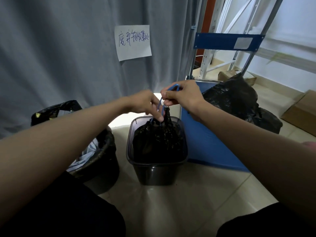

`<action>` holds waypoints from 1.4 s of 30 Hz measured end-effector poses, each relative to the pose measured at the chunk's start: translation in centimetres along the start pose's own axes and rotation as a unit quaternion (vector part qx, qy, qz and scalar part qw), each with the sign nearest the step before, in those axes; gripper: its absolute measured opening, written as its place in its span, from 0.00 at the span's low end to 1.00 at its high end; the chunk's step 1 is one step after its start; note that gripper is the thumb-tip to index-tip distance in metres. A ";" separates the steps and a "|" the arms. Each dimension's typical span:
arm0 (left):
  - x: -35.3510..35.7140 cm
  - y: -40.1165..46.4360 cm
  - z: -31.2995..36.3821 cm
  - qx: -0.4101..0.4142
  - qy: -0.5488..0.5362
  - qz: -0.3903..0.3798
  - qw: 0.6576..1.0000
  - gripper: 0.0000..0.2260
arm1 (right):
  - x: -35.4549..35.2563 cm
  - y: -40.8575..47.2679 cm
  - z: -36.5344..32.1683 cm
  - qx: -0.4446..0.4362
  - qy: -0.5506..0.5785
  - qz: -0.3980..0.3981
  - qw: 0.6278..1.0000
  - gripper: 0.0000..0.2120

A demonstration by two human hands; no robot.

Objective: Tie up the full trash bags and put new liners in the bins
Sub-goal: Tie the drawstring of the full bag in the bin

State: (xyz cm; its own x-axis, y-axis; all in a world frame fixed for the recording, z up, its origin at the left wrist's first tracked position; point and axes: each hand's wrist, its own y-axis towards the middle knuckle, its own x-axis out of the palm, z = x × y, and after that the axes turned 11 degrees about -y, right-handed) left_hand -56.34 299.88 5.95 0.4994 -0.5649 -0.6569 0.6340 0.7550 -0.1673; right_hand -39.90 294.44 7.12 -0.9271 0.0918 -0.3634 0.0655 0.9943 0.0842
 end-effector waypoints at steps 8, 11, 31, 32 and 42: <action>-1.7 -0.2 0.7 0.022 0.020 0.097 0.995 0.12 | 0.1 0.6 0.4 0.066 0.032 -0.062 0.995 0.13; -1.7 -0.5 0.7 0.026 0.024 0.131 0.991 0.13 | 1.1 -0.1 1.8 0.091 -0.085 -0.135 0.983 0.05; -2.5 -0.4 1.0 0.009 -0.053 0.218 0.975 0.09 | 2.8 1.8 5.2 0.124 -0.107 -0.157 0.974 0.11; -2.7 -0.6 1.0 0.008 -0.064 0.209 0.976 0.08 | 2.6 2.2 5.3 0.139 -0.078 -0.128 0.979 0.12; -3.2 -1.5 0.2 0.001 -0.135 0.179 0.974 0.06 | 5.7 6.0 5.6 0.237 -0.031 -0.038 0.970 0.11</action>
State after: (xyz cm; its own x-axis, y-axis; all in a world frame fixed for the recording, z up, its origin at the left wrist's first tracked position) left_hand -58.82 300.48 8.48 0.8260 -0.3319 -0.4556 0.3908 0.9197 0.0385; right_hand -42.74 301.18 0.37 -0.9126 0.0062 -0.4089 0.1745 0.9102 -0.3757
